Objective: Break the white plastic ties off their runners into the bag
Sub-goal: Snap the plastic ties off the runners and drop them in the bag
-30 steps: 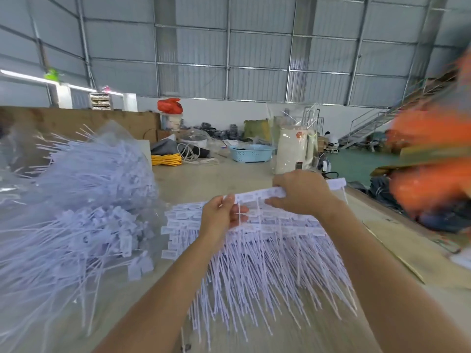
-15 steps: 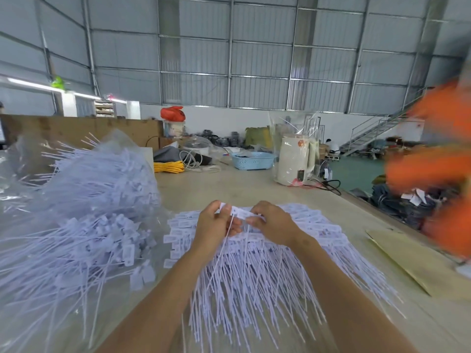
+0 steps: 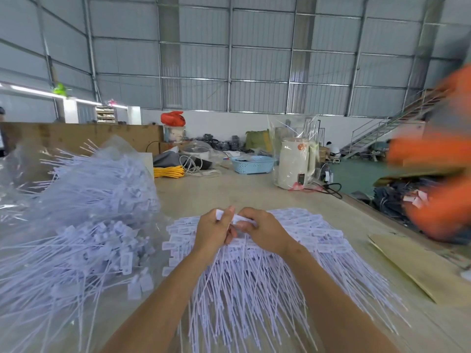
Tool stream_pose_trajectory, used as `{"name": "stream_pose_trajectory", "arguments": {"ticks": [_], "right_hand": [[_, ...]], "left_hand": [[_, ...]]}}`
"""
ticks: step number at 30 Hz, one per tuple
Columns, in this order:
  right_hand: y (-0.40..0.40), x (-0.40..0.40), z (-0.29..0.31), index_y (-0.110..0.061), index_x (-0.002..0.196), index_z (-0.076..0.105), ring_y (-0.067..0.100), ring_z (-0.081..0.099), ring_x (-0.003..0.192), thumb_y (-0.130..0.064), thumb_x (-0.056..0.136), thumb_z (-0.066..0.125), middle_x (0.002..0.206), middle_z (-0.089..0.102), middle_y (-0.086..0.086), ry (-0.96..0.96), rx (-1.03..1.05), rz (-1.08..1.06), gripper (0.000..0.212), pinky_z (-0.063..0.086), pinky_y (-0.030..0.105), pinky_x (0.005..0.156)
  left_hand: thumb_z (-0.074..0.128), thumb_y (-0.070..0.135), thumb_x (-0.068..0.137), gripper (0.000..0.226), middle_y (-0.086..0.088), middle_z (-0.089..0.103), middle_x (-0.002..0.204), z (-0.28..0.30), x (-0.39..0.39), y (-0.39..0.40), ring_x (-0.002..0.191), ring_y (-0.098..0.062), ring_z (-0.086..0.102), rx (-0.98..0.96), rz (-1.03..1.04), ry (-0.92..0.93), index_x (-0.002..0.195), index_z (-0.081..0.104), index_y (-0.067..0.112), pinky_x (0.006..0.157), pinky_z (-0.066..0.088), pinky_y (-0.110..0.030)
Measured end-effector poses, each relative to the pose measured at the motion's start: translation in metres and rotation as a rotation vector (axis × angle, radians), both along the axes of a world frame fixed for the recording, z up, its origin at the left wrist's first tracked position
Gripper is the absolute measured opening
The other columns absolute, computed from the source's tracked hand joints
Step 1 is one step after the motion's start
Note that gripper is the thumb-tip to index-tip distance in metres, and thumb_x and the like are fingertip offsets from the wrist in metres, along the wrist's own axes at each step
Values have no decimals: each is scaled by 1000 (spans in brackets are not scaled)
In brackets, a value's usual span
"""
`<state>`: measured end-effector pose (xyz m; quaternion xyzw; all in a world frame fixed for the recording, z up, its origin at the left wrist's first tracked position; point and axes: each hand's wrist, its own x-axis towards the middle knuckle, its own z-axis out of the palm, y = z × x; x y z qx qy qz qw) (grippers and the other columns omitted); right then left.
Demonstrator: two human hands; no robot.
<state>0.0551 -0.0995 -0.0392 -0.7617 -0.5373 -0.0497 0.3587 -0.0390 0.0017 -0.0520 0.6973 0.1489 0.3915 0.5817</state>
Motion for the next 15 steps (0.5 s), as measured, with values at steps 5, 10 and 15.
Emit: {"name": "stream_pose_trajectory", "arguments": {"ticks": [5,10,15], "right_hand": [[-2,-3,-8,-17,90,63,25,58,87,-30,93,55,88,66,3,-120,19,-99,16,43,36,76],[-1,-5,-14,-22,100,65,22,60,96,-31,93,53,98,66,0,-294,80,-151,16,38,35,78],[-14,12,-16,-17,106,63,25,60,92,-31,97,46,100,62,2,-337,70,-279,23,39,32,82]], "left_hand": [[56,29,95,47,1,52,38,-4,2,1,33,-9,43,159,74,114,51,55,12,42,34,-20],[53,22,95,46,-6,50,41,0,2,0,29,-13,35,14,10,142,51,51,9,35,27,-17],[51,13,92,35,0,40,35,10,-11,10,25,-8,22,-282,-168,187,58,42,13,31,15,-10]]}}
